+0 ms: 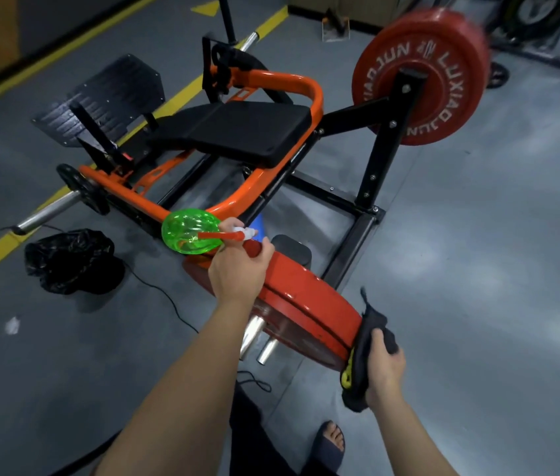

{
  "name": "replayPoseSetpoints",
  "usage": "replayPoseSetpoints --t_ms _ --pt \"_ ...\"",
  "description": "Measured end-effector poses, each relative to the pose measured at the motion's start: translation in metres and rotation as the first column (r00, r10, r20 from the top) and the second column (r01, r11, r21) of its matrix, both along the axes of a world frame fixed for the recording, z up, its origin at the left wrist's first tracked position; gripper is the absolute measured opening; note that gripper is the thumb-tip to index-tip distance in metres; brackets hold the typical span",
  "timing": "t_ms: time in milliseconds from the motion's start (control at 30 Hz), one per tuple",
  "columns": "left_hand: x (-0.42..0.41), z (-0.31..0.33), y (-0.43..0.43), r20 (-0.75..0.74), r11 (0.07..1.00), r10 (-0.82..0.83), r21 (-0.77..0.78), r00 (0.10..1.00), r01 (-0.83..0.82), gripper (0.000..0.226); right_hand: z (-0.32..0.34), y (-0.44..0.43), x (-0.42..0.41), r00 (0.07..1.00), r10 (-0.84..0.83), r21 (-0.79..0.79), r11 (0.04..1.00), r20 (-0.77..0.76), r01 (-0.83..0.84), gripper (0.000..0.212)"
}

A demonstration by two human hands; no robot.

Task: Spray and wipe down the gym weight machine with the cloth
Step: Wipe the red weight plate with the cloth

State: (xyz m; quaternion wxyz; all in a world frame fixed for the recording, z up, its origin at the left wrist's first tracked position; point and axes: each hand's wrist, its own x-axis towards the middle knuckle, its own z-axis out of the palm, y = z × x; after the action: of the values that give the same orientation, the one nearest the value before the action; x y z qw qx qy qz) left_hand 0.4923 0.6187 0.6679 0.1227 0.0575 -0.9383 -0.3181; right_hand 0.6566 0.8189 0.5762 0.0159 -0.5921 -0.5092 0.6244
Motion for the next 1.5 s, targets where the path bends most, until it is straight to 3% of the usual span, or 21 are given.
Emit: replayPoseSetpoints --t_ms 100,167,233,333,367,433,500,567,700,800,900,1000,1133,1200,1333,1433,1500 --pt "0.000 -0.001 0.000 0.004 1.000 0.004 0.011 1.000 -0.004 0.033 0.018 -0.007 -0.025 1.000 0.009 0.151 0.989 -0.008 -0.007 0.033" --pt "-0.002 0.000 0.000 0.038 1.000 0.005 0.005 0.999 -0.005 0.036 0.047 -0.017 -0.047 0.986 0.131 0.299 0.950 -0.101 -0.096 0.030" --pt "-0.004 0.002 0.000 0.079 0.999 0.017 -0.030 0.997 -0.015 0.037 0.080 -0.032 -0.066 0.932 0.325 0.422 0.876 -0.161 -0.232 0.039" --pt "-0.006 0.005 -0.002 0.134 0.999 0.040 -0.015 0.990 -0.038 0.038 0.105 -0.055 -0.082 0.806 0.587 0.590 0.676 -0.069 -0.442 0.042" --pt "-0.007 0.005 -0.004 0.140 0.999 0.039 -0.008 0.989 -0.038 0.038 0.108 -0.059 -0.082 0.779 0.626 0.638 0.614 -0.034 -0.465 0.045" --pt "-0.008 0.005 -0.006 0.133 0.999 0.037 0.006 0.990 -0.038 0.038 0.103 -0.057 -0.075 0.758 0.649 0.687 0.576 -0.055 -0.444 0.043" --pt "-0.009 0.004 -0.006 0.131 0.999 0.041 0.019 0.991 -0.043 0.036 0.091 -0.048 -0.062 0.771 0.628 0.696 0.603 -0.111 -0.391 0.038" --pt "-0.008 0.005 -0.006 0.137 0.999 0.048 0.006 0.989 -0.049 0.037 0.073 -0.039 -0.045 0.829 0.534 0.631 0.705 -0.169 -0.325 0.036" --pt "-0.005 0.006 -0.004 0.124 0.999 0.043 -0.009 0.991 -0.042 0.035 0.048 -0.020 -0.016 0.971 0.197 0.332 0.932 -0.133 -0.144 0.031" --pt "-0.001 0.008 -0.001 0.094 0.999 0.034 -0.017 0.995 -0.033 0.033 0.041 -0.008 -0.010 0.992 0.100 0.154 0.984 -0.079 -0.087 0.026" --pt "-0.001 0.008 -0.001 0.093 0.999 0.039 -0.007 0.995 -0.038 0.033 0.050 -0.016 -0.022 0.990 0.127 0.235 0.966 -0.068 -0.108 0.027" --pt "-0.004 0.008 -0.003 0.116 0.999 0.040 0.000 0.992 -0.040 0.035 0.078 -0.040 -0.044 0.945 0.308 0.424 0.875 -0.112 -0.235 0.043" --pt "-0.011 0.008 -0.007 0.172 0.998 0.055 0.030 0.984 -0.061 0.038 0.112 -0.062 -0.065 0.703 0.697 0.609 0.620 -0.138 -0.495 0.039" --pt "-0.014 0.008 -0.010 0.180 0.997 0.062 0.031 0.982 -0.069 0.037 0.110 -0.060 -0.065 0.665 0.736 0.653 0.568 -0.130 -0.501 0.037" --pt "-0.014 0.008 -0.012 0.162 0.997 0.052 0.041 0.985 -0.059 0.033 0.078 -0.043 -0.043 0.835 0.497 0.618 0.740 -0.236 -0.266 0.032" --pt "-0.014 0.009 -0.013 0.159 0.997 0.049 0.055 0.986 -0.058 0.030 0.048 -0.015 -0.026 0.959 0.226 0.386 0.911 -0.168 -0.147 0.043" --pt "-0.014 0.010 -0.014 0.152 0.997 0.041 0.058 0.987 -0.051 0.030 0.032 0.001 -0.016 0.989 0.137 0.165 0.978 -0.062 -0.125 0.047"
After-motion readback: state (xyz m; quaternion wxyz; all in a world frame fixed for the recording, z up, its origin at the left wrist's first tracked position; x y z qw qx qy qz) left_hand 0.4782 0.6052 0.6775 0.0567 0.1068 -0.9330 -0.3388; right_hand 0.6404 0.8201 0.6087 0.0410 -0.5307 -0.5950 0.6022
